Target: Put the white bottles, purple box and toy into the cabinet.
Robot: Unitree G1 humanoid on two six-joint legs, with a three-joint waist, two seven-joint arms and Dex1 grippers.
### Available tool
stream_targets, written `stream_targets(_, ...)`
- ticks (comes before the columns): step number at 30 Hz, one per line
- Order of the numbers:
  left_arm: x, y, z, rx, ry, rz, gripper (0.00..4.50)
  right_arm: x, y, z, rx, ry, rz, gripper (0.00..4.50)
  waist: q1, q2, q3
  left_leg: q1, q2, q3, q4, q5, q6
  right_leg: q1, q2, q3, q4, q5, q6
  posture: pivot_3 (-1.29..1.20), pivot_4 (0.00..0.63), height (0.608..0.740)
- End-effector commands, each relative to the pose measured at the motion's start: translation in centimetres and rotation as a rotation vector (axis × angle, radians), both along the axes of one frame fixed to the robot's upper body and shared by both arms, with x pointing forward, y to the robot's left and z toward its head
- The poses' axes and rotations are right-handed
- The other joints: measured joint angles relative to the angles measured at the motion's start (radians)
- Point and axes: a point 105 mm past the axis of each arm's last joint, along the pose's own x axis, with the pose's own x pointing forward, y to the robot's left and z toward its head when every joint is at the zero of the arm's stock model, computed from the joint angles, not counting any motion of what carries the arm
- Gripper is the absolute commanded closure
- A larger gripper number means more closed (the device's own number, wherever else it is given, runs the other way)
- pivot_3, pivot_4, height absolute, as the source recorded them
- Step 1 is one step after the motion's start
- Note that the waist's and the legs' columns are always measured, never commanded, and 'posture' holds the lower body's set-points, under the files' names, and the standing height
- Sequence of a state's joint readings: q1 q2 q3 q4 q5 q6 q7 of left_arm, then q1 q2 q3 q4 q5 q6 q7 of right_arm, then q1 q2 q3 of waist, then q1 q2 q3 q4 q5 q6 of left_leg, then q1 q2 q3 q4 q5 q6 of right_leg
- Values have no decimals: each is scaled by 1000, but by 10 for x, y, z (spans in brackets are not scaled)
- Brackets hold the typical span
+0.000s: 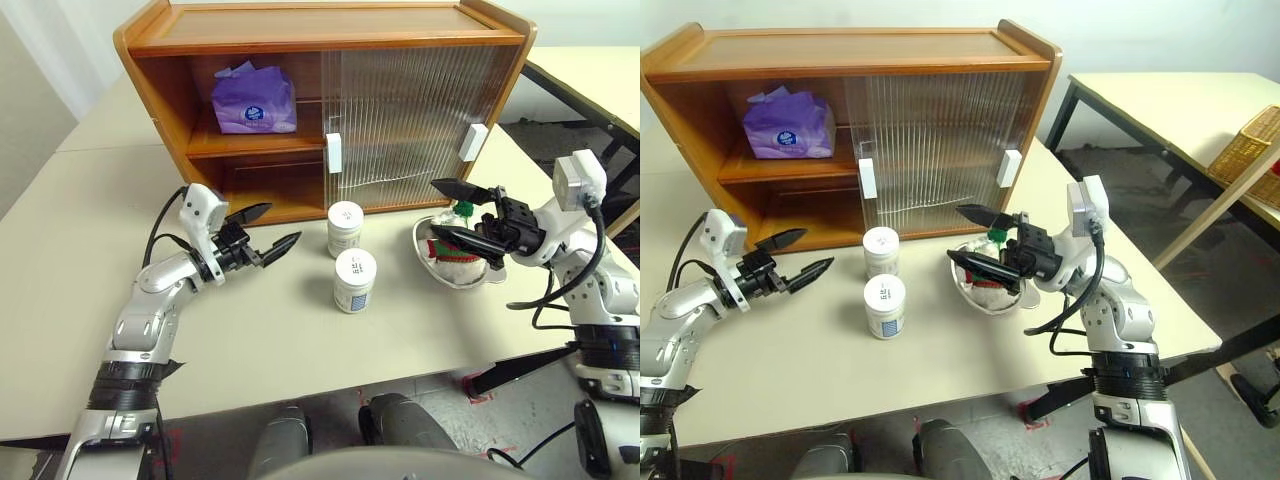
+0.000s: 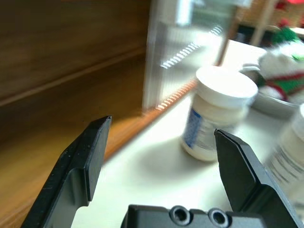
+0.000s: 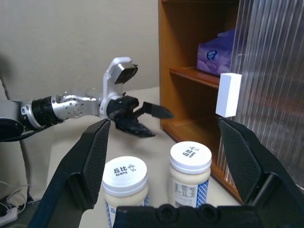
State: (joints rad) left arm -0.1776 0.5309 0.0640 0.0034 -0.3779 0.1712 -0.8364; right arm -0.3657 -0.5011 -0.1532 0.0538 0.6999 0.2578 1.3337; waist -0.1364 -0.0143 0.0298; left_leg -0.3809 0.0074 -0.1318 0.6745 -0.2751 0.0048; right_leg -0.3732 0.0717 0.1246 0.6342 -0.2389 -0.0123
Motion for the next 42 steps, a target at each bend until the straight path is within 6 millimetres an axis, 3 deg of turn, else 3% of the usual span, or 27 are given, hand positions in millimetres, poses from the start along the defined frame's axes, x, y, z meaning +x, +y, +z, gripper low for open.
stream_targets(1, -6, -7, -16, 35, 47, -39, 10, 0, 2, -6, -14, -9, -17, 0, -2, 1, 0, -1, 0, 0, 0, 0, 0, -2, 0, 0, 0, 0, 0, -218, 22, 740)
stream_targets(9, -2, -14, -45, 117, 127, -50, 10, 1, 3, -5, -23, -5, -16, 0, -4, 3, -2, -1, 1, 1, 1, 0, 0, -1, 1, 0, 0, 2, 2, -213, 17, 740)
stream_targets(17, 6, -40, -57, 123, 136, -104, 10, 3, 2, -4, -36, -3, -20, 0, -5, 6, -5, 0, 0, 1, 3, 2, 1, 0, 0, 0, 0, 5, 2, -215, 13, 740)
stream_targets(35, 27, -63, -58, 110, 122, -107, 10, 3, 4, -1, -36, -4, -35, 0, -6, 9, -7, 1, -1, 1, 4, 3, 2, 3, 1, 1, 0, 6, 7, -228, 5, 740)
stream_targets(42, 33, -67, -68, 131, 175, -95, 10, 3, 5, -1, -36, 0, -36, 0, -6, 9, -7, 1, -1, 1, 5, 4, 3, 5, 1, 2, 0, 5, 11, -229, 7, 740)
